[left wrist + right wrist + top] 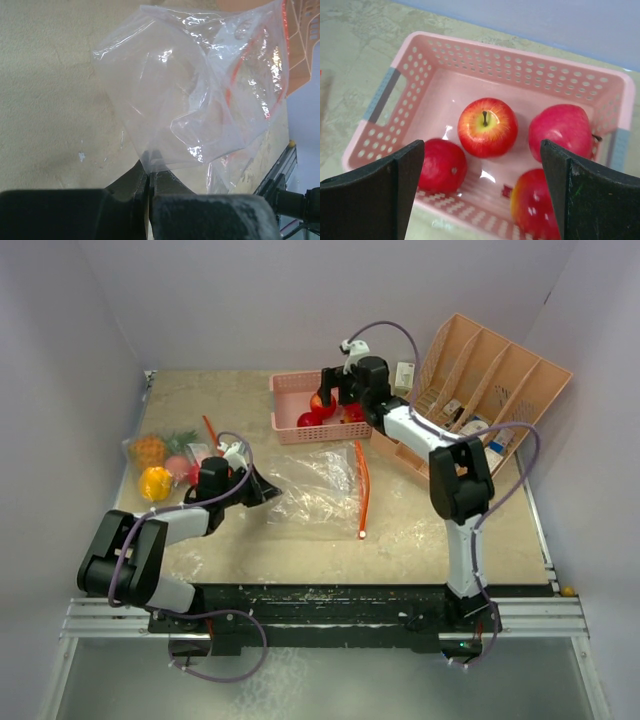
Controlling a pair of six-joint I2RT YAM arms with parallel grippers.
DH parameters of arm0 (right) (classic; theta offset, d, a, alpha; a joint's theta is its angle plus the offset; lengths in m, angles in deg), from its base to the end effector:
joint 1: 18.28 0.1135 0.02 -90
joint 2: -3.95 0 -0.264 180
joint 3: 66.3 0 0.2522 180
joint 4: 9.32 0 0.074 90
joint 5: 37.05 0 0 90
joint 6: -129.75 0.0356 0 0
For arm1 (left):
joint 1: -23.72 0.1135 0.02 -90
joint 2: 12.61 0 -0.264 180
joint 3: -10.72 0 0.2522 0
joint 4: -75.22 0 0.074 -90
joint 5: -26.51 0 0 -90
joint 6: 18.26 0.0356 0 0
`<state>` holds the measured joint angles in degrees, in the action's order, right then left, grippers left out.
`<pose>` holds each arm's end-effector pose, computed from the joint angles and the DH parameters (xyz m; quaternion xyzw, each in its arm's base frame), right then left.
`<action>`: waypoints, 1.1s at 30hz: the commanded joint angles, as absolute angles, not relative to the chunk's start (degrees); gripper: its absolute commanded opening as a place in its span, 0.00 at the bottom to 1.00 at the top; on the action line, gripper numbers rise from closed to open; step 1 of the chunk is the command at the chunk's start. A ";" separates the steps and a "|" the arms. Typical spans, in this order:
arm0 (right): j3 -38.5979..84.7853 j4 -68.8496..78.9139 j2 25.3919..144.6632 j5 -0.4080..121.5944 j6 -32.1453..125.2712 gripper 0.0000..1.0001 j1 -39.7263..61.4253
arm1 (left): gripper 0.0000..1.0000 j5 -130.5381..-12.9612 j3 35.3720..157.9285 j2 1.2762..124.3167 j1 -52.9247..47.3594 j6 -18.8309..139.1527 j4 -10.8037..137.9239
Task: Open the zip-top bag and remove the fake food
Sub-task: Place the fake fruit in the bin, then place the zipper food storage bag at the center of the board.
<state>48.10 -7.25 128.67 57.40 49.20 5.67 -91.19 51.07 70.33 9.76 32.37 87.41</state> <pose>0.4791 0.2158 0.2618 -0.1224 0.7694 0.2089 0.5911 0.2524 -0.0798 0.1514 -0.0692 0.8481 -0.4022 0.3380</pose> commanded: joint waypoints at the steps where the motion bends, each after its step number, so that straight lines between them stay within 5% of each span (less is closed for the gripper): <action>1: 36.40 -16.45 113.87 53.54 49.35 0.97 5.36 | 0.00 -93.48 52.88 66.76 9.66 32.19 95.72; 10: 10.12 -22.34 81.95 51.01 57.03 0.95 -3.14 | 0.00 -96.23 52.93 70.60 13.29 17.89 118.02; 17: 1.67 -21.21 75.75 54.03 57.00 0.94 -3.25 | 0.00 -97.49 59.72 78.68 15.87 5.80 133.12; 33: -8.62 -25.04 74.15 58.56 61.04 0.92 -3.16 | 0.00 -73.85 65.08 71.09 32.24 6.73 103.05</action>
<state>-8.01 -21.19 75.67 56.48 59.76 -3.23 -81.07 64.07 71.42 30.31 9.22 108.35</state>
